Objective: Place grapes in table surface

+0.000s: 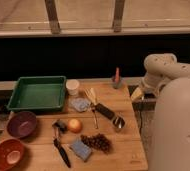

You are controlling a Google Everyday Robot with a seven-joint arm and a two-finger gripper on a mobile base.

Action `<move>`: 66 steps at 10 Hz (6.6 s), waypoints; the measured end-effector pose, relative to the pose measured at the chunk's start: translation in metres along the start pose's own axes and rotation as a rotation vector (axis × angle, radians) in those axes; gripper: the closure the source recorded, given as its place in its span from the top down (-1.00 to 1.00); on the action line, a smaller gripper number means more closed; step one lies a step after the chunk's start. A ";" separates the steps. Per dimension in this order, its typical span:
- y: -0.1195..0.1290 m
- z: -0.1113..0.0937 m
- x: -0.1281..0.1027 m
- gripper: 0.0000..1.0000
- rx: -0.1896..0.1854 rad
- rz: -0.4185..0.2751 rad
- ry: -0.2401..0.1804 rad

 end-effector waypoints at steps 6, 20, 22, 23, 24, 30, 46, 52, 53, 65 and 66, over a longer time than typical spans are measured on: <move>0.032 -0.011 -0.003 0.60 0.019 -0.125 0.010; 0.222 0.007 0.055 0.60 -0.162 -0.554 0.025; 0.251 0.020 0.067 0.60 -0.251 -0.619 0.006; 0.262 0.020 0.073 0.60 -0.285 -0.649 -0.007; 0.266 0.020 0.075 0.60 -0.295 -0.665 -0.011; 0.300 0.050 0.096 0.60 -0.328 -0.725 0.025; 0.287 0.112 0.137 -0.82 -0.391 -0.586 0.165; 0.258 0.052 0.115 -1.00 -0.411 -0.508 -0.020; 0.252 0.031 0.104 -1.00 -0.404 -0.506 -0.065; 0.211 -0.070 0.057 -1.00 -0.273 -0.473 -0.330; 0.214 -0.062 0.058 -1.00 -0.284 -0.475 -0.321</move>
